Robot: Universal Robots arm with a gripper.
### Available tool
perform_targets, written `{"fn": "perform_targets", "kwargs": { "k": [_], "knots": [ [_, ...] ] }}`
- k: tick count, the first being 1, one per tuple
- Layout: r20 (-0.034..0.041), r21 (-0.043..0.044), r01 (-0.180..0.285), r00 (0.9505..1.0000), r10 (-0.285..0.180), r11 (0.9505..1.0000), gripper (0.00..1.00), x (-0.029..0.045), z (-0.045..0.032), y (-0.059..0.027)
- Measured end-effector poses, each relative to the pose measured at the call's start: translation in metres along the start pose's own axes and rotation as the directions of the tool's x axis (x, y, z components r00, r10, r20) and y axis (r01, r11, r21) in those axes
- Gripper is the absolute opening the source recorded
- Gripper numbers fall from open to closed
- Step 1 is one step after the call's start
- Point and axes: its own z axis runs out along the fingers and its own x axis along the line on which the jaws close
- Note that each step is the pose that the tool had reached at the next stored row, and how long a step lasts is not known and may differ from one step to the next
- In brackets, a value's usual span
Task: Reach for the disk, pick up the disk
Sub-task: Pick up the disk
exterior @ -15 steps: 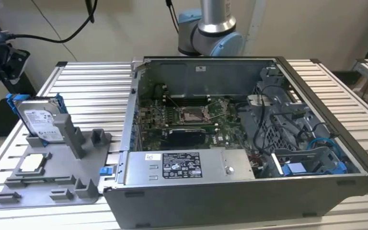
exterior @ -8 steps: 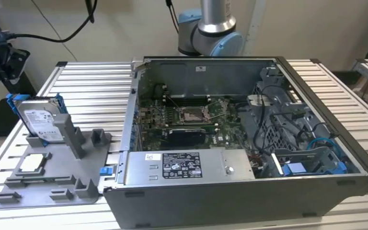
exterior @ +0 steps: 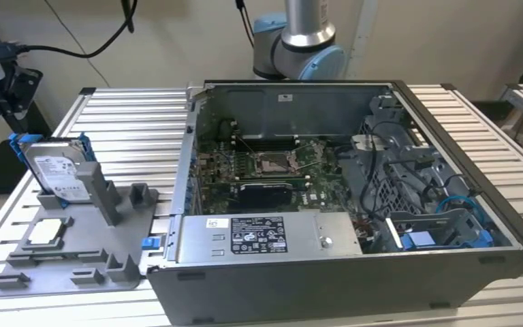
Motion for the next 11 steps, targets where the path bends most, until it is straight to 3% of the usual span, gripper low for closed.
{"fn": "perform_targets", "kwargs": {
  "k": [6,11],
  "knots": [
    [-0.0024,0.0,0.063,0.998,-0.063,0.998,0.0,0.0001,0.0,0.0],
    [-0.0046,-0.0002,0.119,0.9929,-0.119,0.9929,0.0,0.0002,0.0,0.0]
  ]
}}
